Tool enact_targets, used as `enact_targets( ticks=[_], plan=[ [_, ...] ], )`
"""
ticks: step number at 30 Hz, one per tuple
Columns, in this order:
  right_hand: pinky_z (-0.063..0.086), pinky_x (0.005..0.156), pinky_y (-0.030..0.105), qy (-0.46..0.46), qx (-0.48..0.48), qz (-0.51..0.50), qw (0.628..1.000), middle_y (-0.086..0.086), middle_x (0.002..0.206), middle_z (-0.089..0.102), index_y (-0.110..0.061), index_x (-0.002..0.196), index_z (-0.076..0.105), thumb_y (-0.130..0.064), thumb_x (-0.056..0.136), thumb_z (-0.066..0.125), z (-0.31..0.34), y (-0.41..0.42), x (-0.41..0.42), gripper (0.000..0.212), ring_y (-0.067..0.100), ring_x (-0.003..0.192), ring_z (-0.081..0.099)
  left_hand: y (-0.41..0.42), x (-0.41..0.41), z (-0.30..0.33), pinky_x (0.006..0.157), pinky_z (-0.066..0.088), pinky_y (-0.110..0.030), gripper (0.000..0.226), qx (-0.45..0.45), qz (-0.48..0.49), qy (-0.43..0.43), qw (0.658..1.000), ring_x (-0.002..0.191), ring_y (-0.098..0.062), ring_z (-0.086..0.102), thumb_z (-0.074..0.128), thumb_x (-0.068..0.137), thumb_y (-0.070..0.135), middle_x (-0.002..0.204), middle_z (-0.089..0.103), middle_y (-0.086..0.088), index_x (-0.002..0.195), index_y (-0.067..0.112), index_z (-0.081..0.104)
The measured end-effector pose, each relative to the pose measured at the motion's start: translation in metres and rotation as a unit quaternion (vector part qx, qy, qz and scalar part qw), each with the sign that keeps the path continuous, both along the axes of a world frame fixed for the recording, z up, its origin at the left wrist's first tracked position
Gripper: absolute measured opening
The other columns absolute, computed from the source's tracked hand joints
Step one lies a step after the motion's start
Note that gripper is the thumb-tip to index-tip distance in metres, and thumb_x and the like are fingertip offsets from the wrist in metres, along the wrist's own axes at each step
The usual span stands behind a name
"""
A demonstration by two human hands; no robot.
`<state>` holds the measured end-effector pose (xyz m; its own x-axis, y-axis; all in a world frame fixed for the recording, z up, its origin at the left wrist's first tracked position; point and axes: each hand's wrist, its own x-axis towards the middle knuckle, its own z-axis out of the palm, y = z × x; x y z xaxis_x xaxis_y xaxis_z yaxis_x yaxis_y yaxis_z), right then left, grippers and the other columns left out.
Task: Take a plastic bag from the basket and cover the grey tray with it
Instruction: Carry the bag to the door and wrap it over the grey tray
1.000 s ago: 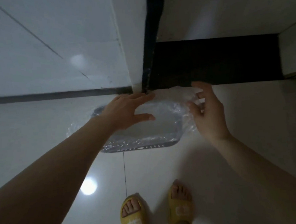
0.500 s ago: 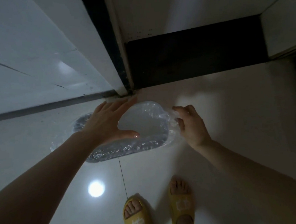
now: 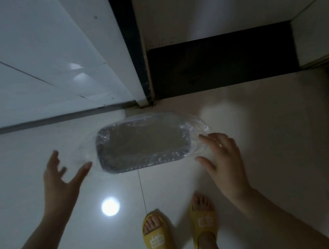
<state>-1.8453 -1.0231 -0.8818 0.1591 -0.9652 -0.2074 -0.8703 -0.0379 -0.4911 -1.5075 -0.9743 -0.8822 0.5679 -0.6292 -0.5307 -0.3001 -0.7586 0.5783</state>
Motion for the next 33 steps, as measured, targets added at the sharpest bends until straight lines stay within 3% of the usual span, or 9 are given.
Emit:
enact_targets(
  ticks=[4, 7, 10, 14, 17, 23, 27, 30, 33],
  plan=[
    [0.049, 0.074, 0.035, 0.093, -0.032, 0.108, 0.989, 0.008, 0.102, 0.068, -0.017, 0.104, 0.069, -0.028, 0.064, 0.082, -0.007, 0.013, 0.024, 0.044, 0.031, 0.089, 0.064, 0.024, -0.007, -0.011, 0.094, 0.041, -0.045, 0.075, 0.051, 0.138, 0.17, 0.974, 0.102, -0.029, 0.058, 0.066, 0.078, 0.027, 0.131, 0.054, -0.023, 0.141, 0.019, 0.026],
    [0.037, 0.075, 0.036, 0.134, -0.042, 0.138, 0.98, 0.005, 0.096, 0.069, -0.019, 0.099, 0.068, -0.028, 0.061, 0.081, -0.011, 0.008, 0.035, 0.04, 0.03, 0.084, 0.062, 0.024, -0.004, -0.024, 0.091, 0.043, -0.043, 0.066, 0.068, 0.245, 0.262, 0.931, 0.104, -0.029, 0.059, 0.064, 0.081, 0.03, 0.126, 0.057, -0.016, 0.136, 0.008, 0.035],
    [0.027, 0.071, 0.036, 0.165, -0.063, 0.169, 0.97, 0.003, 0.08, 0.068, -0.016, 0.086, 0.067, -0.026, 0.06, 0.079, -0.013, 0.0, 0.043, 0.03, 0.03, 0.079, 0.061, 0.024, -0.004, -0.03, 0.088, 0.044, -0.037, 0.038, 0.071, 0.262, 0.306, 0.913, 0.101, -0.021, 0.062, 0.066, 0.08, 0.03, 0.104, 0.065, -0.005, 0.114, 0.012, 0.058],
    [0.025, 0.069, 0.036, 0.205, -0.094, 0.225, 0.948, 0.003, 0.064, 0.064, -0.013, 0.07, 0.063, -0.02, 0.062, 0.079, -0.012, -0.004, 0.048, 0.019, 0.029, 0.072, 0.06, 0.026, -0.001, -0.033, 0.076, 0.049, -0.028, 0.023, 0.017, 0.297, 0.303, 0.906, 0.082, -0.013, 0.068, 0.069, 0.079, 0.015, 0.078, 0.073, 0.004, 0.101, 0.013, 0.065],
    [0.026, 0.067, 0.036, 0.217, -0.121, 0.249, 0.936, 0.002, 0.057, 0.06, -0.014, 0.061, 0.061, -0.014, 0.065, 0.077, -0.014, -0.001, 0.047, 0.017, 0.028, 0.067, 0.059, 0.034, 0.003, -0.033, 0.069, 0.052, -0.027, 0.03, 0.002, 0.288, 0.301, 0.909, 0.078, -0.012, 0.071, 0.071, 0.077, 0.015, 0.084, 0.072, 0.0, 0.106, 0.011, 0.063],
    [0.029, 0.07, 0.037, 0.152, -0.148, 0.23, 0.95, 0.005, 0.083, 0.068, -0.017, 0.064, 0.065, -0.025, 0.075, 0.061, -0.027, 0.011, 0.03, 0.015, 0.025, 0.081, 0.047, 0.052, 0.006, -0.045, 0.071, 0.053, -0.029, 0.03, 0.013, 0.264, 0.272, 0.925, 0.082, -0.017, 0.07, 0.073, 0.077, 0.019, 0.087, 0.071, -0.005, 0.104, 0.011, 0.063],
    [0.029, 0.071, 0.038, 0.128, -0.152, 0.222, 0.955, 0.011, 0.091, 0.068, -0.018, 0.064, 0.069, -0.018, 0.067, 0.071, -0.038, 0.013, 0.025, 0.004, 0.025, 0.085, 0.043, 0.05, 0.001, -0.064, 0.063, 0.053, -0.027, 0.024, 0.047, 0.209, 0.204, 0.955, 0.067, -0.014, 0.07, 0.074, 0.075, 0.019, 0.077, 0.071, -0.006, 0.097, 0.011, 0.066],
    [0.03, 0.069, 0.038, 0.134, -0.153, 0.222, 0.953, 0.014, 0.093, 0.069, -0.016, 0.07, 0.073, -0.009, 0.062, 0.077, -0.046, 0.017, 0.023, 0.012, 0.027, 0.085, 0.042, 0.045, -0.002, -0.082, 0.052, 0.047, -0.025, 0.028, 0.057, 0.187, 0.159, 0.968, 0.062, -0.016, 0.069, 0.073, 0.076, 0.018, 0.073, 0.068, -0.005, 0.1, 0.005, 0.065],
    [0.03, 0.069, 0.038, 0.136, -0.136, 0.216, 0.957, 0.016, 0.097, 0.068, -0.016, 0.076, 0.074, -0.008, 0.062, 0.082, -0.038, 0.022, 0.027, 0.018, 0.028, 0.085, 0.041, 0.04, 0.002, -0.085, 0.059, 0.05, -0.027, 0.042, 0.06, 0.18, 0.156, 0.969, 0.067, -0.018, 0.068, 0.075, 0.074, 0.02, 0.085, 0.068, -0.011, 0.111, 0.005, 0.061]
  ],
)
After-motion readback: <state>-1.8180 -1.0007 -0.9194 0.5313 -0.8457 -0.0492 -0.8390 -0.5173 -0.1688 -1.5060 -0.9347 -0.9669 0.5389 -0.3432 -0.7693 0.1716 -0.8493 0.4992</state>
